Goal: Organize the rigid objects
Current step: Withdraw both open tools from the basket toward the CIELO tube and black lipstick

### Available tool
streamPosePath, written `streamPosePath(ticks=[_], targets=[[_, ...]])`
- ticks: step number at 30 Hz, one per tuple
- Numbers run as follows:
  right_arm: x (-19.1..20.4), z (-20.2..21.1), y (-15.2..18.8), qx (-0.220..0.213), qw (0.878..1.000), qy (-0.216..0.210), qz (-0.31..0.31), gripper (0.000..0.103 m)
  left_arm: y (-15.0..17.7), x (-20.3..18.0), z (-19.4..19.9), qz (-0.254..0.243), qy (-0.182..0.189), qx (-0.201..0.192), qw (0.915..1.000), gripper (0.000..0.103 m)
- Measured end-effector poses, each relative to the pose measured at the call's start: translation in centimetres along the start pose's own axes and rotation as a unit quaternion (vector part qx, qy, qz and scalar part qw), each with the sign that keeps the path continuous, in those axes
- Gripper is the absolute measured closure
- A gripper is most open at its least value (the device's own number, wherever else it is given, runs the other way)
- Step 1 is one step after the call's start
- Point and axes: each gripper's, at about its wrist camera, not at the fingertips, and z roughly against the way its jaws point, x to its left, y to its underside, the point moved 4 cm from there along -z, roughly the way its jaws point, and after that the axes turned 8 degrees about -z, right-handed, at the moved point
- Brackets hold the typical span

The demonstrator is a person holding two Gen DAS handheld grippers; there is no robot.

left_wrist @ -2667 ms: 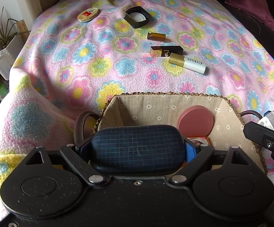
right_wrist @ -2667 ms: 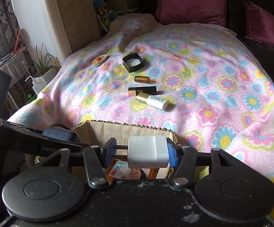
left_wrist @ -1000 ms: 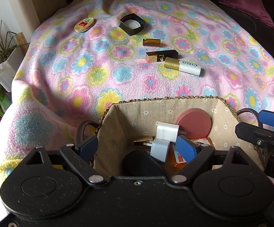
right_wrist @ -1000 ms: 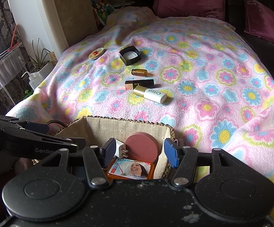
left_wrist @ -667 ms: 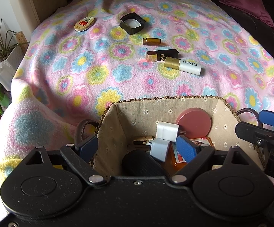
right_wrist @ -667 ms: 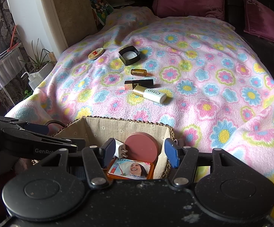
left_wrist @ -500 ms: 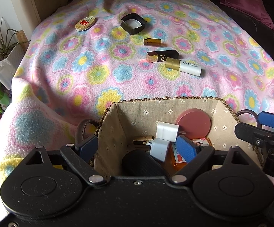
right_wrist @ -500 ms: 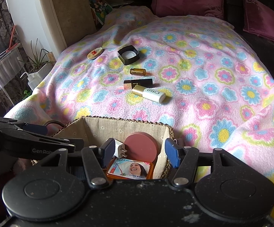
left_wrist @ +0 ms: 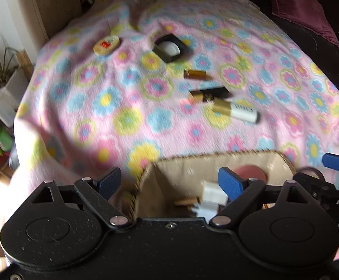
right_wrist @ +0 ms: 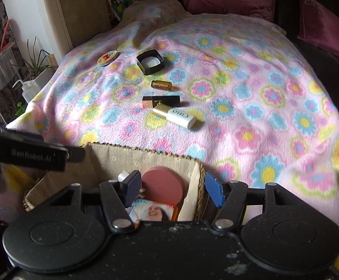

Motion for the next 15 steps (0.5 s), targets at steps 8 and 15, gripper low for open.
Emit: streamPosePath(ticks=[8, 15], targets=[[0.7, -3.2, -4.7, 0.000, 1.000, -0.008, -0.019, 0.034, -4.1, 4.6, -2.8, -0.018, -0.015, -0.052, 0.9984, 0.017], [1.2, -7.7, -7.7, 0.028, 0.998, -0.004, -0.061, 0.032, -5.0, 7.2, -5.6, -0.007, -0.013, -0.078, 0.9968, 0.017]])
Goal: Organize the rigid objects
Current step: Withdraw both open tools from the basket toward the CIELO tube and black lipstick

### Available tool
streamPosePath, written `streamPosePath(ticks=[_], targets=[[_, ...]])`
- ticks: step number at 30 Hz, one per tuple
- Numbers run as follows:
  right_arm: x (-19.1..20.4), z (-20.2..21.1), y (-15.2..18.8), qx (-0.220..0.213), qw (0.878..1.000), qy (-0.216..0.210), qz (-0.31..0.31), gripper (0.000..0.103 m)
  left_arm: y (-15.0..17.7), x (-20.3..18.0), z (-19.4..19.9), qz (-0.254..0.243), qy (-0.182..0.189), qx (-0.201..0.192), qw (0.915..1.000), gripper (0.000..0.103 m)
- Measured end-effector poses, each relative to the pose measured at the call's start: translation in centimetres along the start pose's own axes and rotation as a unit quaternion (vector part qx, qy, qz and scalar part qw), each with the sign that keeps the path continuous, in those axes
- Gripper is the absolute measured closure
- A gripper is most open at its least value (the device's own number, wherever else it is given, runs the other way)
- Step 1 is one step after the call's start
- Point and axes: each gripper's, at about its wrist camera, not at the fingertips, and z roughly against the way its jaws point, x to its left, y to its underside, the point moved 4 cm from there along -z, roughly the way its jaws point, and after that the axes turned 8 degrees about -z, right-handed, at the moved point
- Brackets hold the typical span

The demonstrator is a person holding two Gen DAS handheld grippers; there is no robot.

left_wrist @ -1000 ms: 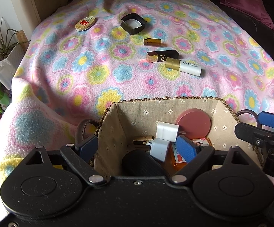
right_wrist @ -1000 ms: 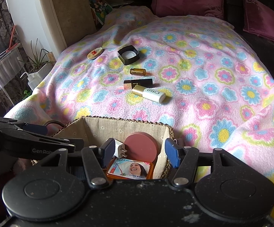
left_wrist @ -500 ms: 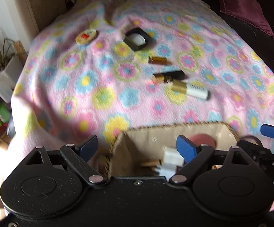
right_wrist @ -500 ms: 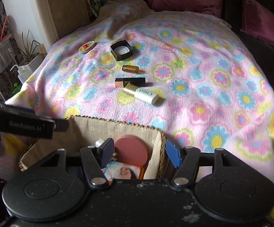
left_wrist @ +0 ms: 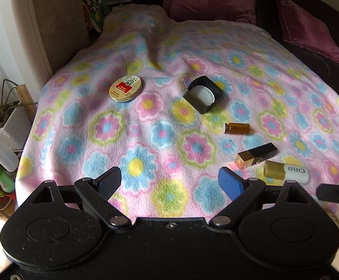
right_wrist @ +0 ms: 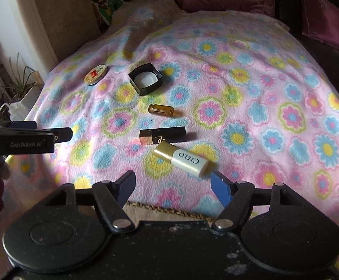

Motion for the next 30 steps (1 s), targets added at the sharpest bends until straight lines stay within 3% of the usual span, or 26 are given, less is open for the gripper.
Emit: streamPosePath(ticks=[4, 12, 15, 18, 20, 25, 30], targets=[[0.2, -2.9, -1.0, 0.013, 0.999, 0.017, -0.029, 0.031, 0.3, -0.3, -1.1, 0.005, 0.033, 0.006, 0.9994, 0.017], [1.1, -8.1, -2.2, 0.047, 0.993, 0.042, -0.102, 0.024, 0.4, -0.9, -1.2, 0.001, 0.052, -0.002, 0.9987, 0.017], [1.6, -9.4, -2.8, 0.038, 0.992, 0.074, -0.096, 0.022, 0.5, -0.8, -1.5, 0.005, 0.061, 0.000, 0.9981, 0.017], [2.2, -10.3, -3.0, 0.040, 0.993, 0.104, -0.041, 0.038, 0.6, -0.4, -1.9, 0.016, 0.065, 0.007, 0.9977, 0.016], [2.1, -10.6, -2.9, 0.043, 0.994, 0.096, -0.016, 0.054, 0.6, -0.2, -2.2, 0.027, 0.070, 0.013, 0.9971, 0.017], [-1.4, -11.6, -2.7, 0.047, 0.993, 0.110, -0.003, 0.060, 0.7, 0.2, -2.7, 0.048, 0.084, 0.024, 0.9950, 0.016], [-5.5, -12.2, -3.8, 0.029, 0.996, 0.086, 0.008, 0.058, 0.8, -0.3, -3.3, 0.043, 0.087, 0.037, 0.9946, 0.016]])
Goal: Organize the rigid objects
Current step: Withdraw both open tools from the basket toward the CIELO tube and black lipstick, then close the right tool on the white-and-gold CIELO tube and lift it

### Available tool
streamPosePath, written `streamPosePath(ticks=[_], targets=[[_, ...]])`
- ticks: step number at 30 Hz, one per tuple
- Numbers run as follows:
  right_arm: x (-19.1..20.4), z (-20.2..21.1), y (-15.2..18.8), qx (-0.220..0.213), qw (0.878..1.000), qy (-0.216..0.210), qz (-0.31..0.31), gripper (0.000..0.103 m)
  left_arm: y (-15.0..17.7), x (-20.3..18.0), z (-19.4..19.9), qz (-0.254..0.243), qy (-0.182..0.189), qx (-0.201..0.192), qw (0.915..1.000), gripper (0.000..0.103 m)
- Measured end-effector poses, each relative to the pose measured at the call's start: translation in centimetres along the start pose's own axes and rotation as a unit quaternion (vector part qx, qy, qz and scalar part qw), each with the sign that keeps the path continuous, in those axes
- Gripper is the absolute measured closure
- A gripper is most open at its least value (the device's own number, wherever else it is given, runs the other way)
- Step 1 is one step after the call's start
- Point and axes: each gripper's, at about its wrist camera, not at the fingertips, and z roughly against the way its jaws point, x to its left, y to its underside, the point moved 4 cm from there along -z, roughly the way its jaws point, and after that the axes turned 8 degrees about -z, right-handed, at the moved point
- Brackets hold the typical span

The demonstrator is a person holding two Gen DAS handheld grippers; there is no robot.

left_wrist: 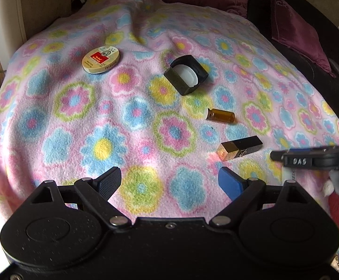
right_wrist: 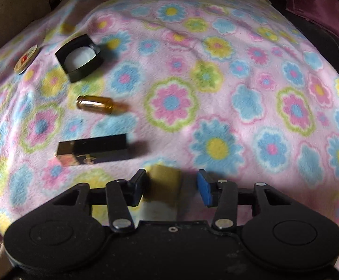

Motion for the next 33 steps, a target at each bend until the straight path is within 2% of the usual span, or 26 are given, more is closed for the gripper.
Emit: streamPosePath(ticks=[3, 6, 9, 11, 12, 14, 16, 20, 22, 24, 25, 29, 33], targets=[[-1.5, -1.0, -0.8, -0.028, 0.998, 0.026, 0.048, 0.057, 0.1, -0.5, -0.5, -0.010, -0.001, 0.011, 0.9999, 0.016], [-3.4, -2.0, -1.3, -0.036, 0.998, 0.029, 0.043, 0.057, 0.1, -1.0, -1.0, -0.026, -0.007, 0.022, 0.9994, 0.016], [-5.0, -0.8, -1.7, -0.047, 0.999, -0.025, -0.010, 0.057, 0.2, -1.4, -1.3, -0.039, -0.014, 0.030, 0.9987, 0.016], [-4.8, 0.8, -1.5, -0.048, 0.995, -0.091, -0.007, 0.056, 0.3, -1.6, -1.6, -0.043, -0.014, 0.036, 0.9983, 0.016], [-4.1, 1.9, -1.2, -0.048, 0.992, -0.121, 0.007, 0.052, 0.3, -1.6, -1.7, -0.045, -0.013, 0.039, 0.9981, 0.016], [-3.0, 3.7, -0.3, -0.058, 0.984, -0.165, 0.041, 0.023, 0.3, -1.6, -2.0, -0.046, -0.014, 0.044, 0.9978, 0.016], [-2.0, 4.8, 0.8, -0.068, 0.978, -0.180, 0.075, 0.011, 0.3, -1.6, -2.2, -0.045, -0.016, 0.050, 0.9976, 0.017], [-1.0, 4.4, 2.1, -0.054, 0.974, -0.179, 0.124, 0.010, 0.3, -1.6, -2.4, -0.048, -0.018, 0.057, 0.9971, 0.016], [-0.9, 3.7, 2.5, -0.042, 0.976, -0.162, 0.137, 0.011, 0.1, -1.8, -2.1, -0.052, -0.017, 0.054, 0.9970, 0.016], [-1.1, 3.0, 2.7, -0.034, 0.977, -0.155, 0.143, 0.012, -0.3, -1.9, -1.8, -0.050, -0.018, 0.051, 0.9973, 0.016], [-1.1, 2.7, 2.7, -0.029, 0.976, -0.157, 0.145, 0.019, -0.5, -2.2, -1.8, -0.047, -0.016, 0.048, 0.9976, 0.016], [-1.5, 2.3, 2.4, -0.032, 0.976, -0.161, 0.140, 0.018, -1.6, -4.1, -2.8, -0.025, 0.000, 0.042, 0.9988, 0.016], [-3.4, 1.5, 1.3, -0.060, 0.990, -0.072, 0.105, 0.018, -2.8, -7.2, -4.6, -0.008, 0.025, 0.037, 0.9990, 0.015]])
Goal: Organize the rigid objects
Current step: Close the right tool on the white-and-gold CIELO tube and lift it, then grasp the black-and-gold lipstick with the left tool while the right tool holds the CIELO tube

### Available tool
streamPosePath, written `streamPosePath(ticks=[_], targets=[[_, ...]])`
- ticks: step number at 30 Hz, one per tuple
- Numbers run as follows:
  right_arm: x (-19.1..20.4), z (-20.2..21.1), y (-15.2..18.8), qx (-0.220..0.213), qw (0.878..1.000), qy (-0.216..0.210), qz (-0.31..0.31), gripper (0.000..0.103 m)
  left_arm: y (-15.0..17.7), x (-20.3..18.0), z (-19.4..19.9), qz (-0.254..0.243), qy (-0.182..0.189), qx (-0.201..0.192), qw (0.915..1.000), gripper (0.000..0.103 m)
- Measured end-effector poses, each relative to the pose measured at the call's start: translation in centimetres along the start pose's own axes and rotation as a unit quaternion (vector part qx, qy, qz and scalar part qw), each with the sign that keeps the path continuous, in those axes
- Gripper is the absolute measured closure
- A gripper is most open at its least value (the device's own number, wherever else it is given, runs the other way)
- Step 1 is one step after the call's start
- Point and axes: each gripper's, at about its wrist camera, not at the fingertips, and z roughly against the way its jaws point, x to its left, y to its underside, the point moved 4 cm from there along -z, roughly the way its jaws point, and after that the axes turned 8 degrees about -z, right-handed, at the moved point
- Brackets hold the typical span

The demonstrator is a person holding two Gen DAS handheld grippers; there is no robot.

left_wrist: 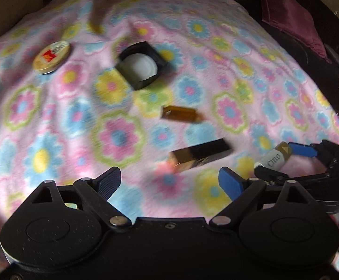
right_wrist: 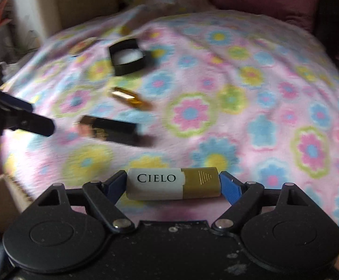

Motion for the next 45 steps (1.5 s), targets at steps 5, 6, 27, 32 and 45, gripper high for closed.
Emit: streamPosePath(ticks=[5, 6, 27, 32, 45], targets=[[-3.5, -1.5, -0.2, 0.010, 0.995, 0.085, -0.052, 0.018, -1.3, -3.4, -2.6, -0.007, 0.000, 0.000, 1.0000, 0.011], [-3.8, -1.7, -0.2, 0.016, 0.995, 0.084, -0.060, 0.018, -1.4, -4.0, -3.1, -0.009, -0.005, 0.002, 0.9999, 0.011], [-3.8, -2.3, -0.1, 0.021, 0.994, 0.090, -0.061, 0.018, -0.6, -3.4, -6.6, 0.057, -0.118, 0.044, 0.9904, 0.008], [-3.9, -2.4, -0.1, 0.021, 0.994, 0.091, -0.064, 0.015, -0.6, -3.1, -7.3, 0.051, -0.126, 0.045, 0.9897, 0.008], [-4.3, -2.6, 0.1, 0.024, 0.991, 0.105, -0.079, 0.001, -0.3, -2.6, -7.2, 0.024, -0.110, 0.033, 0.9932, 0.025]])
